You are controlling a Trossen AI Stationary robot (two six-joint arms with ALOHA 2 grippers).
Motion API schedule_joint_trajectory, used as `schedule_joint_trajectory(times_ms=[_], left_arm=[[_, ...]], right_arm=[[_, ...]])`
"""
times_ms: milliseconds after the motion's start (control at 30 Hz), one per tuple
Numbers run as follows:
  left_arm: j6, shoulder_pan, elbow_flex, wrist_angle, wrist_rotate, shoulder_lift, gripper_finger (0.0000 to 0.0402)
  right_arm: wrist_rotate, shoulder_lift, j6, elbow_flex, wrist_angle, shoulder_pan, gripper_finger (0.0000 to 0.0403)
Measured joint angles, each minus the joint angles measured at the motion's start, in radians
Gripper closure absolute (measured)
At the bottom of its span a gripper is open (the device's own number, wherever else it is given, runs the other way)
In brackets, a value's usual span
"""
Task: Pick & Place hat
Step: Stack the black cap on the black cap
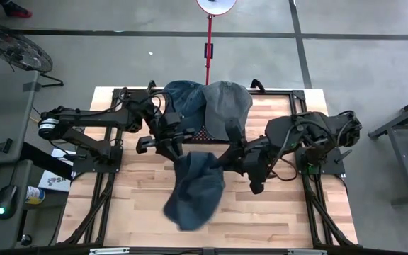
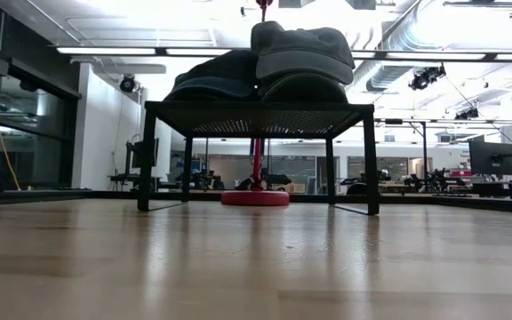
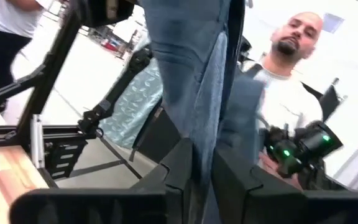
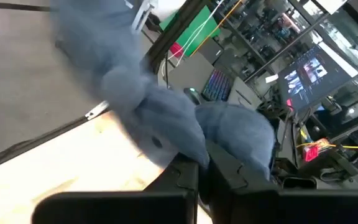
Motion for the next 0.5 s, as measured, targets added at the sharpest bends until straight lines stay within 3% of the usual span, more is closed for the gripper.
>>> schedule_joint_trajectory(times_ms=[267,500], left_arm=[[0.002,0.004,0.0,-0.007,-0.061,0.0,0.0295],[-0.024,0.085,0.0,-0.011,-0.066,-0.021,0.024]], right_arm=[[0.03,0.0,0.051,0.0,0.007,0.002,0.04],[0.052,-0.008,0.122,0.0,0.007,0.008,0.0402]])
